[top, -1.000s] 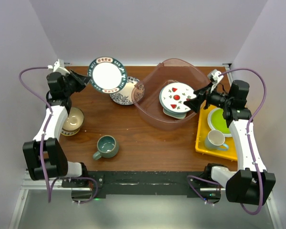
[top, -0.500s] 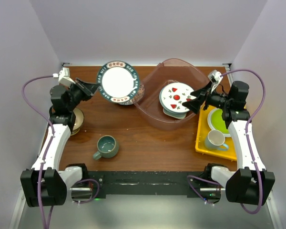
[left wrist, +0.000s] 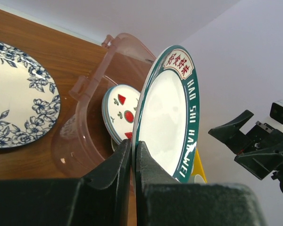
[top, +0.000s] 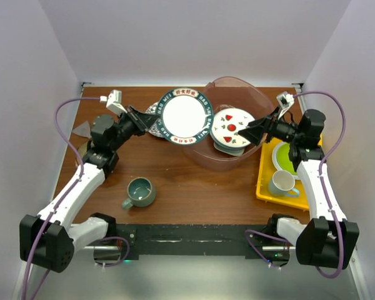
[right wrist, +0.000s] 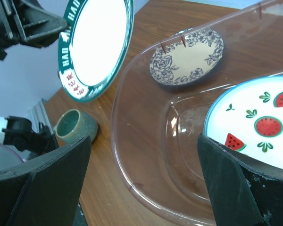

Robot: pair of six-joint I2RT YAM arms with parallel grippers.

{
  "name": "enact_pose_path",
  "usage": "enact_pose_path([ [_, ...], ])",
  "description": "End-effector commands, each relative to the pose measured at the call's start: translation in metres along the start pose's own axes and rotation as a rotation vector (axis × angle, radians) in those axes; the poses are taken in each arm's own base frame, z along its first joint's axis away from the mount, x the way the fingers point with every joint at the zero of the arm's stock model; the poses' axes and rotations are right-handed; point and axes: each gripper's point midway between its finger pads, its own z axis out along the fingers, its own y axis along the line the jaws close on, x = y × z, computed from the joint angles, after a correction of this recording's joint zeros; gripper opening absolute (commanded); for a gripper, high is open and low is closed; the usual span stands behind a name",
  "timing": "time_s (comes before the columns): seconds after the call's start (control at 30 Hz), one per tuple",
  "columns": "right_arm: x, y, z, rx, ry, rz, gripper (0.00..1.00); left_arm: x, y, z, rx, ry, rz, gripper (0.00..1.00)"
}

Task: Place the mixed dishes into the plastic bin
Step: Pick up the plate at the center of the board.

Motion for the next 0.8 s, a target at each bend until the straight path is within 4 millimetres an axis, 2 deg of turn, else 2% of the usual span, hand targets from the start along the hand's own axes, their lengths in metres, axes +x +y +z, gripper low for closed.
enact_pose_path([
  [0.0, -0.013, -0.004, 0.002, 0.031, -0.072, 0.071, 0.98, -0.014, -0.031, 0.010, 0.090, -0.097, -0.005, 0.00],
  [0.33, -0.001, -0.003, 0.018, 0.024, -0.056, 0.169, 0.97, 0.014, -0.060, 0.032, 0.132, -0.054, -0.024, 0.00],
  [0.5, 0.008, -0.015, 0.027, 0.082, -0.044, 0.203, 0.92, 0.026, -0.084, 0.039, 0.175, -0.040, -0.031, 0.00],
  [0.63, 0.011, -0.020, 0.032, 0.109, -0.037, 0.215, 0.84, 0.035, -0.095, 0.044, 0.195, -0.019, -0.034, 0.00],
  [0.73, 0.013, -0.024, 0.033, 0.127, -0.034, 0.224, 0.73, 0.040, -0.101, 0.047, 0.205, -0.008, -0.033, 0.00],
  [0.77, 0.012, -0.025, 0.033, 0.131, -0.037, 0.222, 0.62, 0.042, -0.103, 0.047, 0.210, -0.004, -0.032, 0.00],
])
